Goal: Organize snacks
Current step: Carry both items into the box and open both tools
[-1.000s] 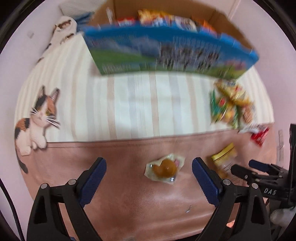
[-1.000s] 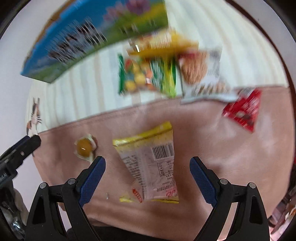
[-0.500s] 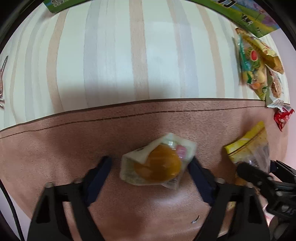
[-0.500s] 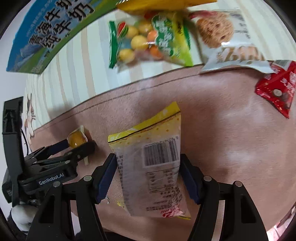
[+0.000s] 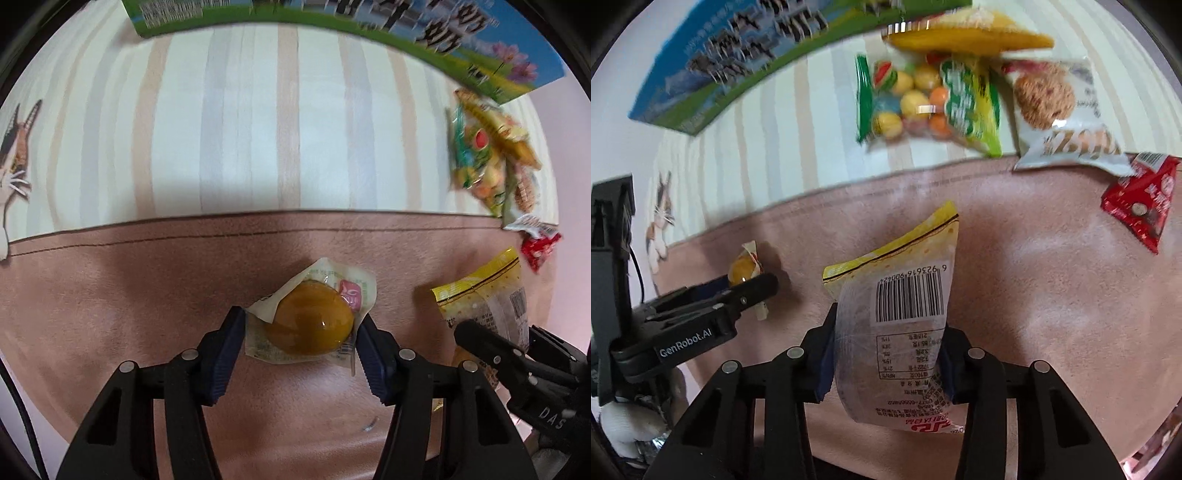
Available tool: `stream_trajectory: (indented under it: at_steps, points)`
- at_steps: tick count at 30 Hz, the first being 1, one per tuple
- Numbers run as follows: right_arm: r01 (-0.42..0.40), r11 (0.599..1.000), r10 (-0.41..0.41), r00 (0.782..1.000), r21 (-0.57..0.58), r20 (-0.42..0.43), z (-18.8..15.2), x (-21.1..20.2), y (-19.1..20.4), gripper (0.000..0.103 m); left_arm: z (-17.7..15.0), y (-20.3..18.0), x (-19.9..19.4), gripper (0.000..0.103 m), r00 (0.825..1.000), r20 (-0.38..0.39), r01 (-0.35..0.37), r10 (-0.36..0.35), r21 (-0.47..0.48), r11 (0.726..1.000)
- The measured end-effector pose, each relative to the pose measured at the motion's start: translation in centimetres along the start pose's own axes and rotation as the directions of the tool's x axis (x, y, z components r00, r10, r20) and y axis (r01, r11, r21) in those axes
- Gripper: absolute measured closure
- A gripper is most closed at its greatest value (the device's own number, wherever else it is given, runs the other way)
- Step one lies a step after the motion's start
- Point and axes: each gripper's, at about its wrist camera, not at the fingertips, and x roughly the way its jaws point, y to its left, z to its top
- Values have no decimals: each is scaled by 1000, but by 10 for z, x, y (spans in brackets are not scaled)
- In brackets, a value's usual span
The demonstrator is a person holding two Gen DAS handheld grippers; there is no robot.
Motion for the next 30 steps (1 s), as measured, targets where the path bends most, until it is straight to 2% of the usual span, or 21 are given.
stream_trajectory:
  at_steps: [5,9,13,16,20,23,26,30]
  points:
    - [-81,997,80,995,7,62,5,-36,8,56,11,-1,-46,47,996,69,61,-60,-7,998]
    - [-140,990,140,981,-9,137,24,-77,21,56,28,-14,-100,47,981,154,114,-115,15,993]
    - [-187,981,192,952,-45,238,56,-128,34,56,48,-23,-150,47,959,236,149,-156,45,988]
    - [-198,977,211,930,-76,299,82,-160,38,56,73,-27,-180,47,946,281,150,-162,66,987]
    - [-173,980,199,906,-102,373,125,-188,41,56,109,-32,-194,47,943,307,111,-127,70,991]
    - [-169,981,193,896,-95,400,162,-196,39,56,138,-28,-186,47,952,287,95,-105,48,994]
    - [-160,984,179,895,-81,409,191,-197,35,56,164,-18,-175,46,960,267,86,-85,7,996]
    - [-151,986,166,906,-68,390,222,-183,35,56,190,-5,-148,46,974,218,81,-69,-48,996]
